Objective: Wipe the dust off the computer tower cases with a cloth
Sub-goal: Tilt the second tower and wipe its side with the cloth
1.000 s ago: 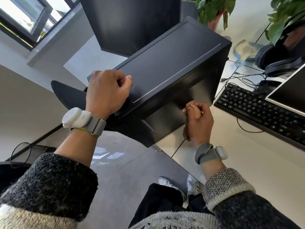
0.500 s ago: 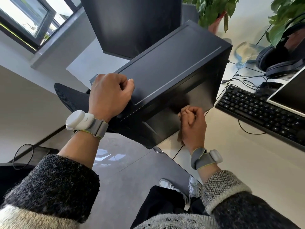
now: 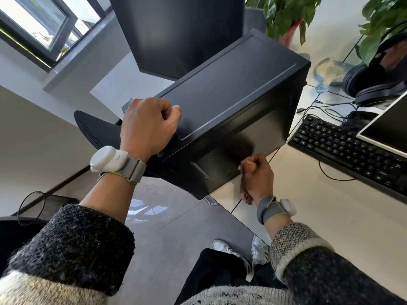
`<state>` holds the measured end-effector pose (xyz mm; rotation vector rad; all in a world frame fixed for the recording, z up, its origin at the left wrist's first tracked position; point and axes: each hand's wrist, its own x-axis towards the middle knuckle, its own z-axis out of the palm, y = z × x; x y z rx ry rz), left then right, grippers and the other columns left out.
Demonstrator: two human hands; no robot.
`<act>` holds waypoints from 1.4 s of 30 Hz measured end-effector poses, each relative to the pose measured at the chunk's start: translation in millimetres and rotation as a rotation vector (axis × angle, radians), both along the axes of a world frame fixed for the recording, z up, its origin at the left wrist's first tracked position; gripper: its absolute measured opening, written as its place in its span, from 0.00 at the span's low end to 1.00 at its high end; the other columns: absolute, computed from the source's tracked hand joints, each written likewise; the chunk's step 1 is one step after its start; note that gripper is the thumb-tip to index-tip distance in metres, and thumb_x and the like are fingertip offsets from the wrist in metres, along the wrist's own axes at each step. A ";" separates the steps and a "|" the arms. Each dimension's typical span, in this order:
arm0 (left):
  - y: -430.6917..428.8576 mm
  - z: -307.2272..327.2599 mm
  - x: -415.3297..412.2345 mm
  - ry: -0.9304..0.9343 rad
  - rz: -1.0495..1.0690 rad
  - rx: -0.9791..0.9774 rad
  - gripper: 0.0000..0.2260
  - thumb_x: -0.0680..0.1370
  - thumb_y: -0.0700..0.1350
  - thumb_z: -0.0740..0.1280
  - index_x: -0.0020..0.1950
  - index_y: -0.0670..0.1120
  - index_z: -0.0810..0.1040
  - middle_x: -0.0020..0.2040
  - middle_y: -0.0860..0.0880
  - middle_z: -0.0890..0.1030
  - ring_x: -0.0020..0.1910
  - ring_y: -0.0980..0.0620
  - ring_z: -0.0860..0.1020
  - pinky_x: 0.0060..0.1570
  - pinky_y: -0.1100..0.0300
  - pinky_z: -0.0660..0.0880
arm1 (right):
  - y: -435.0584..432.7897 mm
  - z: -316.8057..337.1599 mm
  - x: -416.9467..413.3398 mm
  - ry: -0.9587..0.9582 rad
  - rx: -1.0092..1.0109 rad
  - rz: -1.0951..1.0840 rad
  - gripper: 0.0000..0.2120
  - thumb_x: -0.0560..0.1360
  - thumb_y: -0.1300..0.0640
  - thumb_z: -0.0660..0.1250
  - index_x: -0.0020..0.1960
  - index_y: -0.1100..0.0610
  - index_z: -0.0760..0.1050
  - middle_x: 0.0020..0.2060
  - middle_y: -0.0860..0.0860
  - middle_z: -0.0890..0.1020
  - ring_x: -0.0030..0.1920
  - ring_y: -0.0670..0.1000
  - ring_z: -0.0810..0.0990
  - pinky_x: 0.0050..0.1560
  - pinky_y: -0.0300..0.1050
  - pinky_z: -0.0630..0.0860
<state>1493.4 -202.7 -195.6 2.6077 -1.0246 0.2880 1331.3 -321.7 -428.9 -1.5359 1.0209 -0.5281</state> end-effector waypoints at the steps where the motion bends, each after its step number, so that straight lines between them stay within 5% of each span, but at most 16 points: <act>1: 0.7 -0.9 -0.2 0.002 -0.004 -0.003 0.21 0.80 0.49 0.66 0.27 0.46 0.69 0.24 0.52 0.66 0.26 0.53 0.68 0.30 0.61 0.63 | -2.4 -1.5 -2.7 0.020 0.017 0.004 0.07 0.77 0.56 0.65 0.43 0.45 0.76 0.44 0.45 0.86 0.48 0.51 0.84 0.54 0.50 0.80; 4: 1.2 -1.7 0.5 0.000 -0.006 -0.009 0.21 0.80 0.49 0.66 0.28 0.46 0.70 0.24 0.52 0.67 0.26 0.53 0.68 0.31 0.61 0.63 | -2.4 16.4 -4.5 -0.081 -0.042 -0.046 0.05 0.79 0.59 0.68 0.47 0.49 0.78 0.45 0.41 0.84 0.48 0.40 0.82 0.52 0.41 0.78; 7: 1.2 -1.5 1.5 -0.013 -0.009 -0.005 0.21 0.80 0.49 0.66 0.29 0.44 0.71 0.24 0.50 0.67 0.27 0.52 0.68 0.32 0.60 0.63 | 10.3 36.7 -0.4 -0.222 -0.210 -0.015 0.09 0.78 0.65 0.70 0.50 0.52 0.77 0.48 0.46 0.81 0.50 0.43 0.79 0.52 0.35 0.74; 10: 1.1 0.0 1.2 -0.018 -0.001 -0.006 0.21 0.80 0.49 0.66 0.28 0.44 0.70 0.24 0.51 0.66 0.27 0.52 0.68 0.31 0.61 0.64 | 17.3 18.9 2.4 -0.157 -0.251 -0.012 0.15 0.77 0.66 0.70 0.48 0.45 0.76 0.47 0.48 0.80 0.49 0.44 0.78 0.54 0.42 0.75; 13: 1.3 -1.4 0.4 -0.016 -0.006 -0.006 0.21 0.80 0.49 0.66 0.28 0.44 0.71 0.24 0.50 0.67 0.27 0.51 0.69 0.30 0.62 0.64 | 14.6 -4.3 -3.6 -0.004 -0.149 0.035 0.08 0.76 0.60 0.68 0.45 0.46 0.77 0.46 0.46 0.82 0.48 0.48 0.80 0.54 0.54 0.78; 19: 1.0 -3.0 5.1 -0.020 -0.008 -0.011 0.21 0.80 0.50 0.66 0.29 0.43 0.70 0.24 0.51 0.66 0.27 0.53 0.68 0.36 0.58 0.63 | 20.1 27.2 3.9 -0.188 -0.230 0.002 0.08 0.78 0.64 0.69 0.50 0.52 0.77 0.48 0.50 0.81 0.50 0.48 0.80 0.52 0.38 0.74; 26: 1.3 -0.7 1.8 -0.010 -0.013 -0.007 0.22 0.80 0.49 0.66 0.27 0.46 0.66 0.23 0.53 0.63 0.25 0.53 0.66 0.32 0.64 0.62 | 24.3 -4.6 -2.5 0.049 -0.110 0.082 0.05 0.76 0.58 0.65 0.45 0.48 0.77 0.44 0.44 0.82 0.48 0.52 0.82 0.46 0.44 0.74; 32: 1.6 -1.6 3.3 -0.005 -0.021 -0.009 0.22 0.80 0.49 0.66 0.27 0.46 0.68 0.23 0.53 0.64 0.25 0.54 0.66 0.33 0.65 0.62 | 37.9 44.5 5.3 -0.241 -0.294 0.045 0.06 0.79 0.66 0.69 0.51 0.56 0.77 0.49 0.50 0.79 0.50 0.44 0.79 0.51 0.32 0.71; 38: 1.6 1.0 -1.8 -0.013 -0.014 -0.009 0.23 0.80 0.48 0.66 0.26 0.48 0.65 0.23 0.54 0.64 0.25 0.54 0.67 0.30 0.64 0.61 | 32.3 -10.1 -4.2 0.030 -0.072 0.071 0.09 0.75 0.57 0.65 0.43 0.42 0.76 0.44 0.44 0.84 0.49 0.51 0.83 0.51 0.47 0.77; 42: 1.5 0.3 0.2 -0.004 -0.012 -0.017 0.22 0.80 0.48 0.66 0.27 0.47 0.66 0.24 0.53 0.65 0.26 0.53 0.68 0.30 0.64 0.62 | 33.6 15.0 3.5 -0.122 -0.128 -0.003 0.05 0.77 0.60 0.68 0.46 0.51 0.79 0.45 0.47 0.83 0.48 0.48 0.81 0.51 0.45 0.77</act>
